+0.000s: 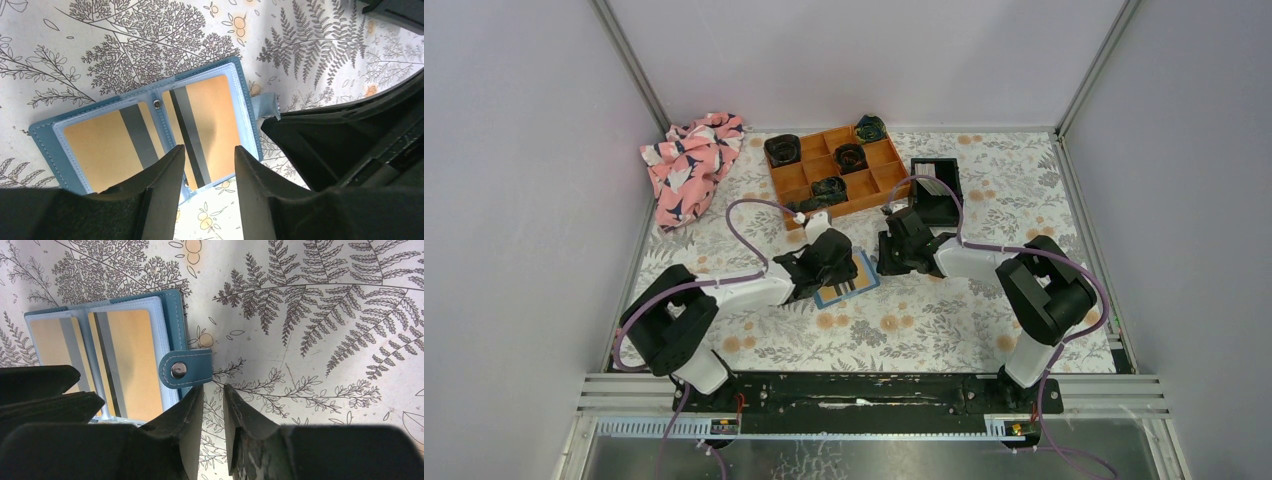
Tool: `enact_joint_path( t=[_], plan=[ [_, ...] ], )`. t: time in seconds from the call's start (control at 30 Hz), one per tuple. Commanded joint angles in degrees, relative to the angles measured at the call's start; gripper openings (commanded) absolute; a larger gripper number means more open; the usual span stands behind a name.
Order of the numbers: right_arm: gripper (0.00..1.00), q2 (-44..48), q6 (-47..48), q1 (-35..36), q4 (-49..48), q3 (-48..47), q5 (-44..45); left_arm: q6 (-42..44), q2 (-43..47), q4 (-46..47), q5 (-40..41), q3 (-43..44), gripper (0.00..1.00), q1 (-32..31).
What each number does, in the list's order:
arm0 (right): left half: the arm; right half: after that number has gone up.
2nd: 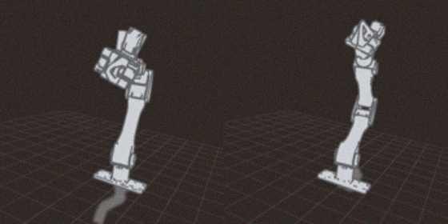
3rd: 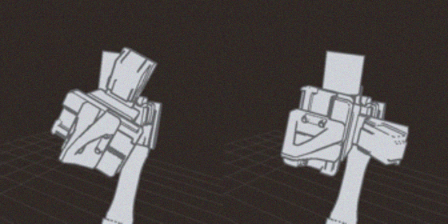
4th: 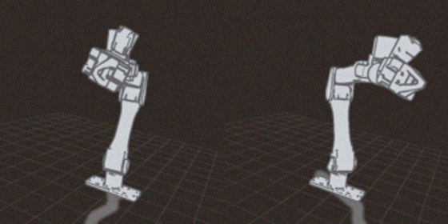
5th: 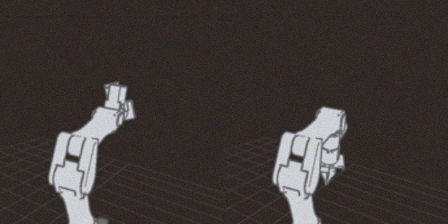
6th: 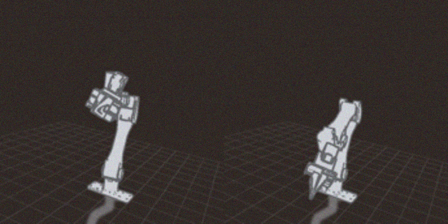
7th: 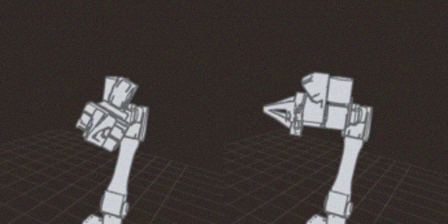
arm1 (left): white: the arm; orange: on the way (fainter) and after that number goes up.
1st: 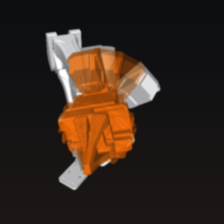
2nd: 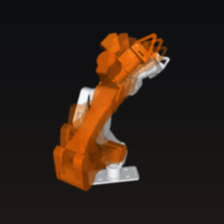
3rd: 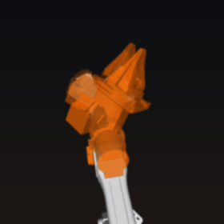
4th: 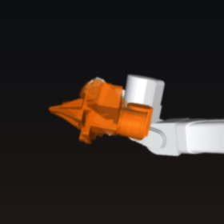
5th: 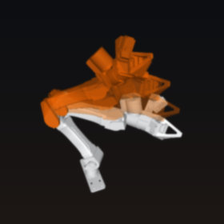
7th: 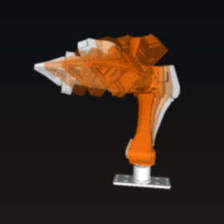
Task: Put the credit cards into the card holder
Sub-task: Insert the credit card into the card holder.
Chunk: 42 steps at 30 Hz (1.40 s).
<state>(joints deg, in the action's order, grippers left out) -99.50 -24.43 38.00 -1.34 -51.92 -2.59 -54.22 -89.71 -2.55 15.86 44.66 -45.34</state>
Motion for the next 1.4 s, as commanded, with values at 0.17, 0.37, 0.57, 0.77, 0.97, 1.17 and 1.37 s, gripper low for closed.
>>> enact_joint_path(
  t=[0.17, 0.37, 0.57, 0.77, 0.97, 1.17, 1.37],
  plan=[
    [0.28, -0.52, 0.43, 0.98, 0.97, -2.07, 0.63, 0.36, 1.13, -1.16, 1.96, -0.44, 0.27, -0.20],
    [0.28, -0.46, 0.57, 0.96, 0.95, -1.95, 0.83, 0.62, 0.75, -2.51, 2.43, -1.27, 0.01, -0.45],
    [0.28, -0.48, 0.53, 1.07, 0.99, -1.92, 0.87, 1.21, -0.46, -4.43, 3.49, -1.40, 0.00, -1.08],
    [0.28, -0.62, 0.55, 1.10, 0.74, -1.80, 0.88, 1.39, -1.94, -6.29, 4.93, -0.63, 0.00, -1.84],
    [0.28, -0.76, 0.55, 1.20, 0.59, -1.61, 0.92, 1.65, -3.55, -8.41, 7.08, 1.04, 0.00, -3.09],
    [0.28, -0.75, 0.52, 1.20, 0.30, -1.22, 0.89, 1.32, -5.48, -8.52, 7.61, 2.00, 0.00, -3.85],
    [0.28, -0.80, 0.45, 1.29, 0.27, -1.19, 0.66, 0.78, -5.35, -6.08, 8.19, 1.95, 0.00, -4.39]
  ],
)
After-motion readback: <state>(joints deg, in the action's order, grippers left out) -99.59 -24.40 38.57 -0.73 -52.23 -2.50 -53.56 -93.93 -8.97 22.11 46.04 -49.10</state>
